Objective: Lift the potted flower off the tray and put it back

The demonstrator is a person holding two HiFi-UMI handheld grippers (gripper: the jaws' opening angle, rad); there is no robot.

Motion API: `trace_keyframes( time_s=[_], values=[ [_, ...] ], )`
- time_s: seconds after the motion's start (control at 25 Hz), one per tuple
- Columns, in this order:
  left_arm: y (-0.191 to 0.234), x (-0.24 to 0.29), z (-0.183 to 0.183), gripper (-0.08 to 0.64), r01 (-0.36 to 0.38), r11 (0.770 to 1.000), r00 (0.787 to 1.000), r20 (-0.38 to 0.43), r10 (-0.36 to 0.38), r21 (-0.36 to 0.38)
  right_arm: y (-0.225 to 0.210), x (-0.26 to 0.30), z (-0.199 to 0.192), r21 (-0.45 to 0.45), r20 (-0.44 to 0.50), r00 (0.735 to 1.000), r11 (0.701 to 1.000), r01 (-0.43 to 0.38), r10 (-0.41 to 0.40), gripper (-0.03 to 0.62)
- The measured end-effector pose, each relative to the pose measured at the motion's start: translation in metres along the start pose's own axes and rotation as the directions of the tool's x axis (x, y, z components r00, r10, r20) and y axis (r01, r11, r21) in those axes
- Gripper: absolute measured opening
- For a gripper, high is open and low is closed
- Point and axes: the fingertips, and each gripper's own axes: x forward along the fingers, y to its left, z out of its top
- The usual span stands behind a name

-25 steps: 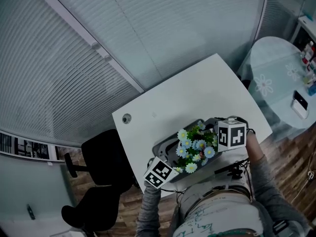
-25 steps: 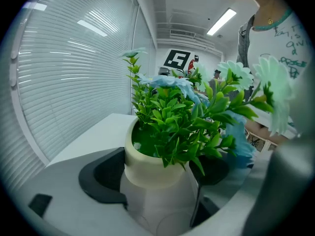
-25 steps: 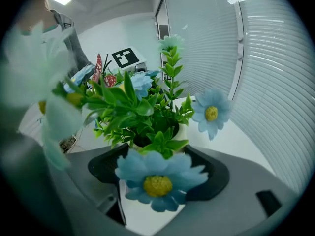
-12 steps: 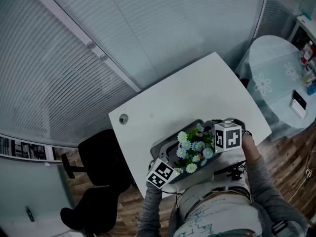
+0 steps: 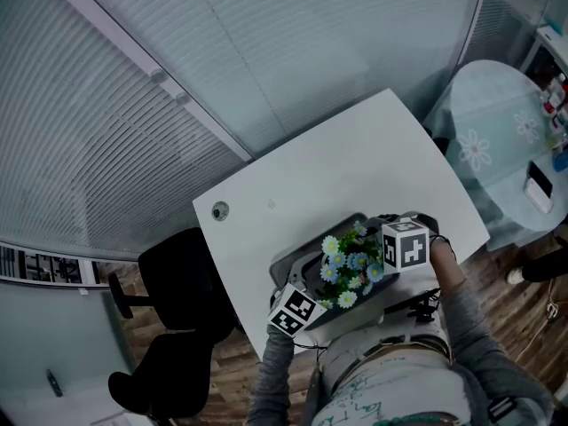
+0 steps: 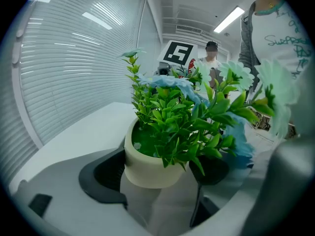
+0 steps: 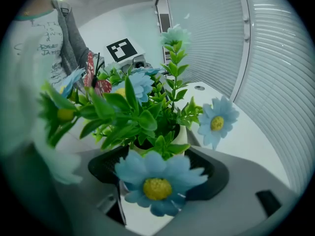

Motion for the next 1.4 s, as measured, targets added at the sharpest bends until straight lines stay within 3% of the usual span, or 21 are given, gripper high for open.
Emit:
trace_keyframes(
  time_s=[0.92,1.4],
  values=[
    [-0.001,0.022,-0.025,0.410,-0.002,1.000,0.999,-0.041,0.002,-0.007,-0.001,0.028,-0.023,0.008,-0.064,0.998,1.000,-0.012,0.013,0.351],
    [-0.001,0.025,-0.028,0.410,0.004,1.000,1.000,-0.013,-0.005,-0.024,-0.002,0.029,-0.025,0.016,-0.031,0.999,1.000,-0.014,0.015,0.351]
  ],
)
